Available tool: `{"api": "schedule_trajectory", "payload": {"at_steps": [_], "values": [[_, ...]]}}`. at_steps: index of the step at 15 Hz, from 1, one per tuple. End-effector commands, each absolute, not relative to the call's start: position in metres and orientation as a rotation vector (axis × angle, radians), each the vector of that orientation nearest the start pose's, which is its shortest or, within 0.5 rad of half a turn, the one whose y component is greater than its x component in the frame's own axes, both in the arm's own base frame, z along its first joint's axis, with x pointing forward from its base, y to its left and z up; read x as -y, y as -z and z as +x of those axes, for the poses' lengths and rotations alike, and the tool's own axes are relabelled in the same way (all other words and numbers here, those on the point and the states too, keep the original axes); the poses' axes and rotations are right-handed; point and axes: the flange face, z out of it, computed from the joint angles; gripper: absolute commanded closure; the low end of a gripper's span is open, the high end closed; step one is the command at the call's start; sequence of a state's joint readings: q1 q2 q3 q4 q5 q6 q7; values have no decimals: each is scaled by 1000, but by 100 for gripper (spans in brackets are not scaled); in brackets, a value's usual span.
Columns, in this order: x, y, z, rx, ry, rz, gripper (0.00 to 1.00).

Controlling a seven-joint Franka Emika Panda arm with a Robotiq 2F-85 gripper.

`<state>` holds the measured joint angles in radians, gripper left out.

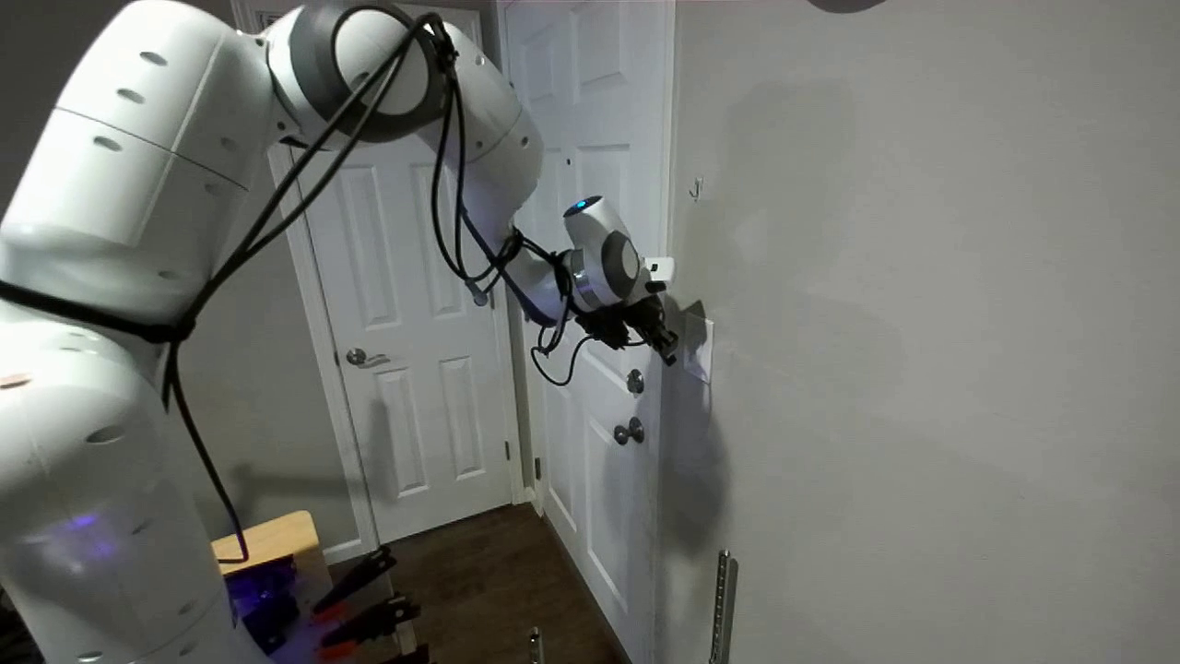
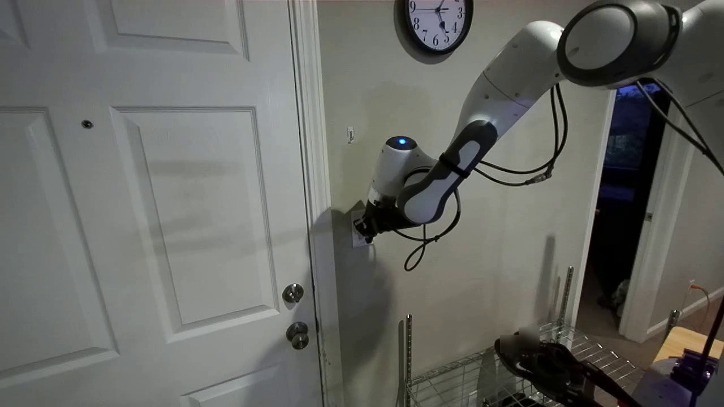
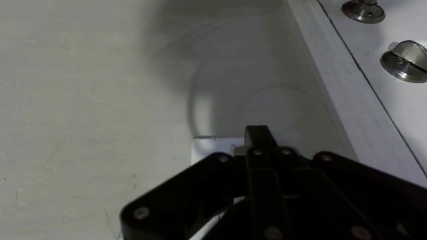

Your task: Flip the switch on the wall

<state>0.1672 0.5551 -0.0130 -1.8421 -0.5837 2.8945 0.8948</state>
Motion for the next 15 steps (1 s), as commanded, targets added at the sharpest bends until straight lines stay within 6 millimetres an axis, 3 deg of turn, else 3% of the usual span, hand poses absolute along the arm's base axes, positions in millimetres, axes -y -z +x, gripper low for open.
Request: {"api": "schedule_trajectory", "payload": {"at_steps": [1, 9, 15], "values": [[-132, -269, 679, -361, 859, -2964, 99], [-114, -286, 703, -428, 938, -2936, 99], [-115, -282, 706, -470, 853, -2923, 99]]}}
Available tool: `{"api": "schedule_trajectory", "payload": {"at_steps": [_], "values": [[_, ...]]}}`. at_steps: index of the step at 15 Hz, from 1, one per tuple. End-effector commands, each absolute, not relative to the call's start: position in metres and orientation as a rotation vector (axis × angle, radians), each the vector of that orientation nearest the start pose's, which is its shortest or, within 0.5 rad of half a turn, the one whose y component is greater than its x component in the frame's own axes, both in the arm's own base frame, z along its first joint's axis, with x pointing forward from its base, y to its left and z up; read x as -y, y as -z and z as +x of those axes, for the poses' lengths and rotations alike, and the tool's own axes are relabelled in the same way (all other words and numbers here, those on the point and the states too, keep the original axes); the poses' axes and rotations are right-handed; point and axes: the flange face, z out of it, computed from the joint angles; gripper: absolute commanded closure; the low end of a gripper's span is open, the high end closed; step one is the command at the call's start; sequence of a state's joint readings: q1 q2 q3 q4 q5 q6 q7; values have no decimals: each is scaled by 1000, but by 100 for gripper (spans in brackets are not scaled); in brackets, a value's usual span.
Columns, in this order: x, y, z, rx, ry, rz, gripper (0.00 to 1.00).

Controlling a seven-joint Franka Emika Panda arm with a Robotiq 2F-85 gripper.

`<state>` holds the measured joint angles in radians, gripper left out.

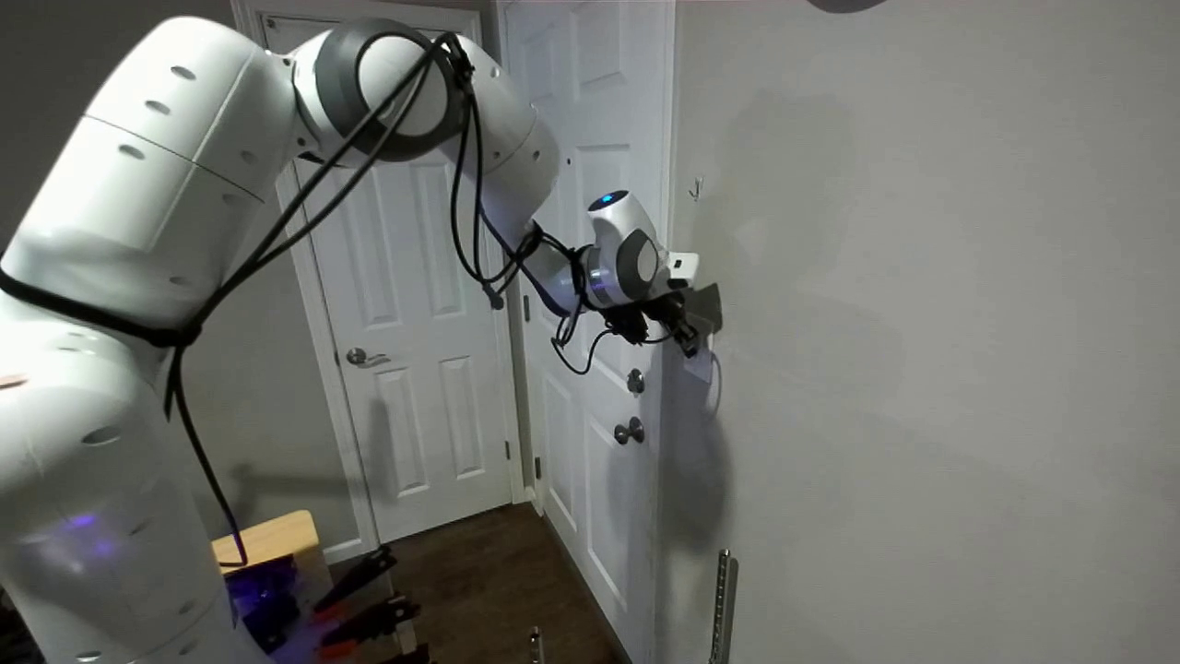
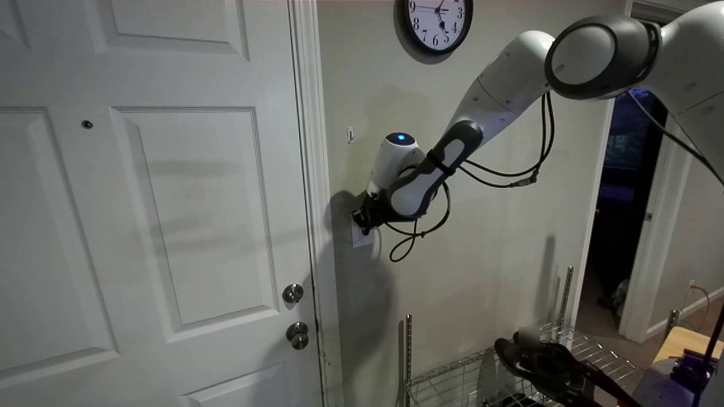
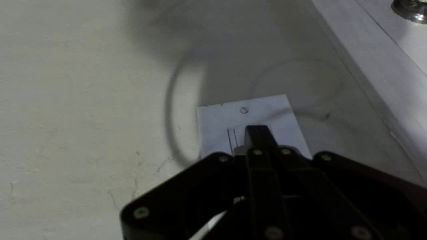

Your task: Flip the switch on the wall

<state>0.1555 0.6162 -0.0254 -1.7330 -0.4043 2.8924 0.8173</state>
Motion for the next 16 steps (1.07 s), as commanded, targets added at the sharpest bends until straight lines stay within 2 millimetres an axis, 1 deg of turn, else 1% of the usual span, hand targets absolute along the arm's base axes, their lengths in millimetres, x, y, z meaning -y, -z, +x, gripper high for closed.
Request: {"api": "schedule_trajectory", "payload": {"at_steps": [1, 4, 6, 7, 12, 14, 16], "values": [[-115, -283, 704, -482, 831, -2923, 99], [-113, -285, 699, -512, 797, -2907, 99], [-115, -288, 692, -512, 797, -2906, 99], [-116, -290, 685, -506, 801, -2913, 99], [-126, -291, 666, -468, 827, -2959, 99], [-128, -288, 662, -458, 812, -2978, 99], [-129, -282, 663, -452, 798, -2990, 99]]}}
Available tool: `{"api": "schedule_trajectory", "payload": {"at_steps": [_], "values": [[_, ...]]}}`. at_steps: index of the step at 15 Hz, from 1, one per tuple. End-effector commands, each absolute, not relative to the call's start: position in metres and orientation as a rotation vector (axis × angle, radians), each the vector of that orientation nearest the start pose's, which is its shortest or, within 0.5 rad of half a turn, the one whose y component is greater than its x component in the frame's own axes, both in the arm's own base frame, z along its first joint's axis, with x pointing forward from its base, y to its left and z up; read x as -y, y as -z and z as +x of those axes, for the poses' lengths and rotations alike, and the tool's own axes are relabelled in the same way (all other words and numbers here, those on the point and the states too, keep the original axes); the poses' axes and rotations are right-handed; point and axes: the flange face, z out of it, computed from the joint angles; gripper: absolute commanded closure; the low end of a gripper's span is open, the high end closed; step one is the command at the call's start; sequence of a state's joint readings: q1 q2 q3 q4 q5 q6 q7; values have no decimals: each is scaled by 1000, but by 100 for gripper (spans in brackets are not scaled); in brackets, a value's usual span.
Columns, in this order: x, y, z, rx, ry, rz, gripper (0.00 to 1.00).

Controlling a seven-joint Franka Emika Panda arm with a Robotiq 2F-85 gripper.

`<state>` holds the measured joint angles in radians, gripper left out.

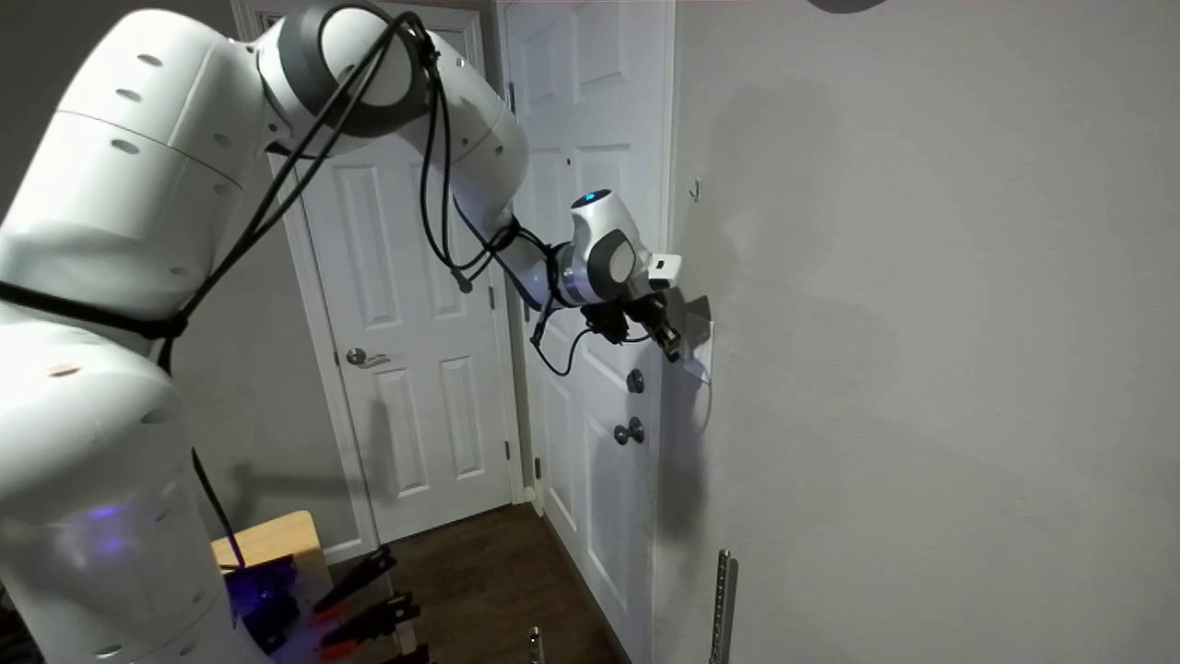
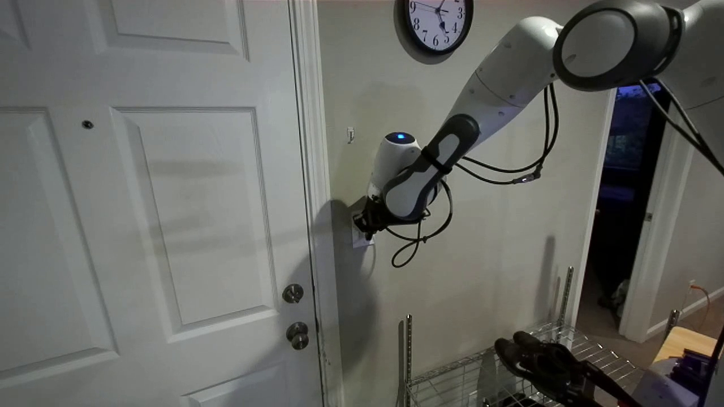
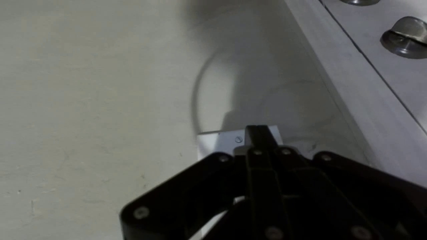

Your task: Flip the switch on the wall

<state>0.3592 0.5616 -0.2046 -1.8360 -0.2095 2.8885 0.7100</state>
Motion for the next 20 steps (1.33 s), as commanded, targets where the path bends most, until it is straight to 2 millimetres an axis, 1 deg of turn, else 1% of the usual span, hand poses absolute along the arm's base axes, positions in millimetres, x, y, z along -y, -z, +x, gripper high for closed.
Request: {"api": "schedule_trajectory", "payload": {"at_steps": [1, 4, 8, 12, 16, 20], "values": [[-127, -278, 667, -458, 787, -2989, 99], [-121, -274, 674, -472, 769, -2990, 99], [-114, -274, 684, -478, 769, -2995, 99], [-119, -277, 697, -454, 784, -2995, 99], [-127, -275, 707, -435, 761, -2981, 99], [-124, -276, 719, -454, 787, -2991, 99]]}}
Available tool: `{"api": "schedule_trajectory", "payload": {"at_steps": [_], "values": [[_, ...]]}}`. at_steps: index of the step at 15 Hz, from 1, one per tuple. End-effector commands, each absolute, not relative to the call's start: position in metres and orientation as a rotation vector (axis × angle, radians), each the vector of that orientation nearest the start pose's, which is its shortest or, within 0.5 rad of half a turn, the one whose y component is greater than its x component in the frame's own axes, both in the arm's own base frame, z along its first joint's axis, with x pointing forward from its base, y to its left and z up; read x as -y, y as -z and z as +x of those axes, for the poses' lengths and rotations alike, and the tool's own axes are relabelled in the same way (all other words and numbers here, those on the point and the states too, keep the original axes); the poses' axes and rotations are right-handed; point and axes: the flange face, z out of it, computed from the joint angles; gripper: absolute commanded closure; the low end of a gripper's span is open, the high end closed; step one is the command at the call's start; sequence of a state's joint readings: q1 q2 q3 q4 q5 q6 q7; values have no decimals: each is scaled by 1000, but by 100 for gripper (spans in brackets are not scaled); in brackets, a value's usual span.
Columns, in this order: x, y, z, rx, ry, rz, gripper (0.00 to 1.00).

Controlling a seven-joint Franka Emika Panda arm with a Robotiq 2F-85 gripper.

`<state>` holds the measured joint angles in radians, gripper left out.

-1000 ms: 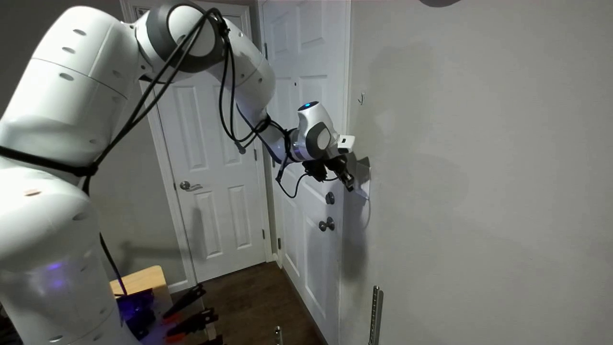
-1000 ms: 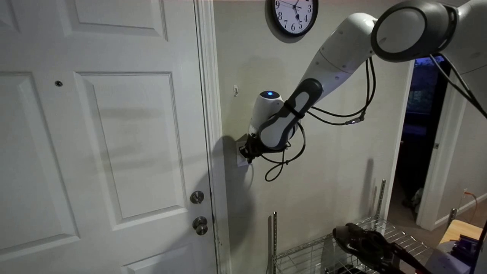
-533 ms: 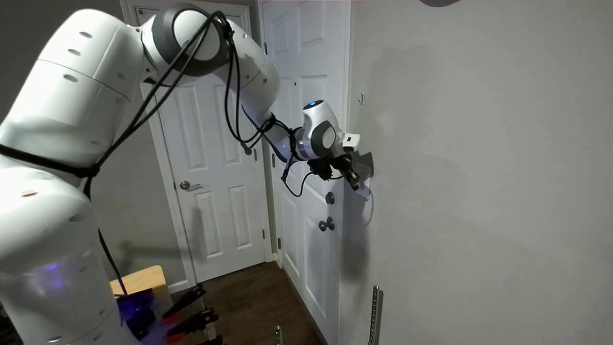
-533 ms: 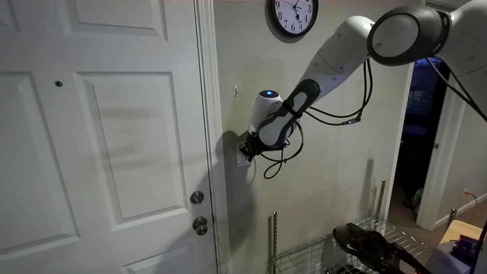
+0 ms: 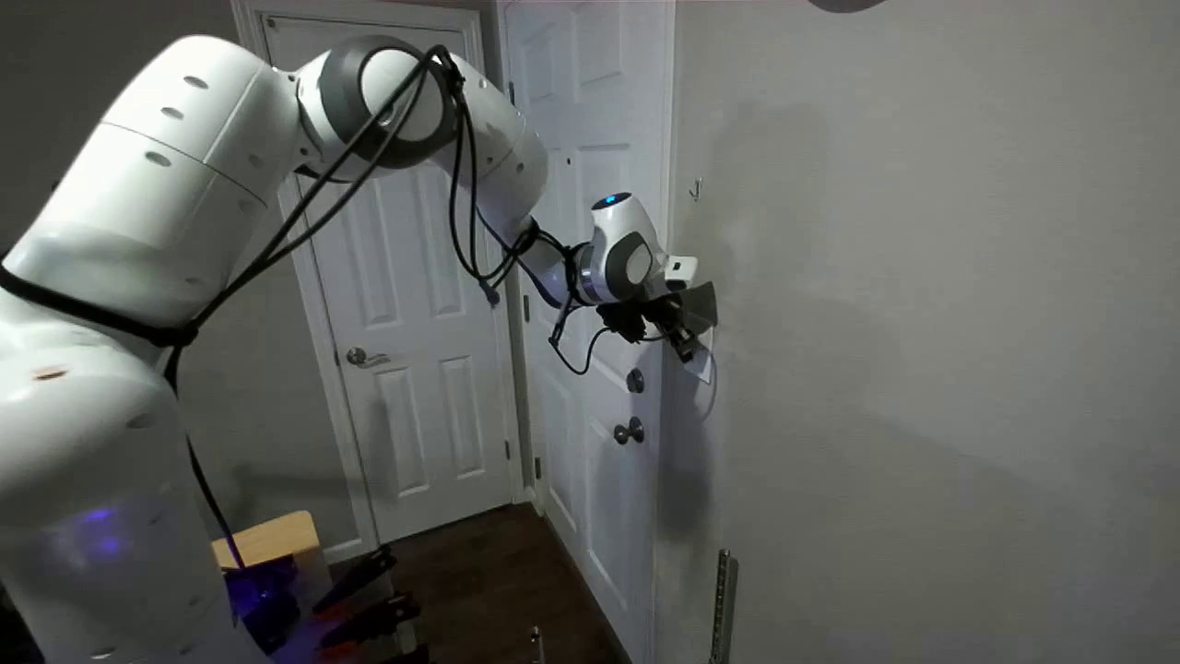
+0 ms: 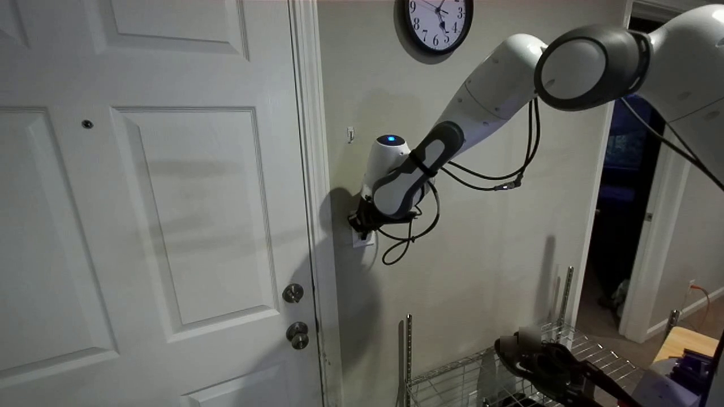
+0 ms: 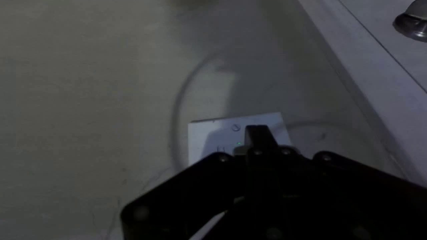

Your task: Flip the switch on the wall

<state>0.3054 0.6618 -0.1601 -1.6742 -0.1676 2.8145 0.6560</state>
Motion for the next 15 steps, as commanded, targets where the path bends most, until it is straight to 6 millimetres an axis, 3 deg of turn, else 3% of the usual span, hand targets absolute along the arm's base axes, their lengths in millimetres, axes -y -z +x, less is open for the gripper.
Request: {"api": "schedule_trajectory", "payload": {"at_steps": [1, 5, 15], "values": [[-122, -276, 721, -469, 784, -2989, 99], [-120, -278, 720, -488, 758, -2979, 99], [-119, -288, 696, -512, 728, -2971, 100]]}}
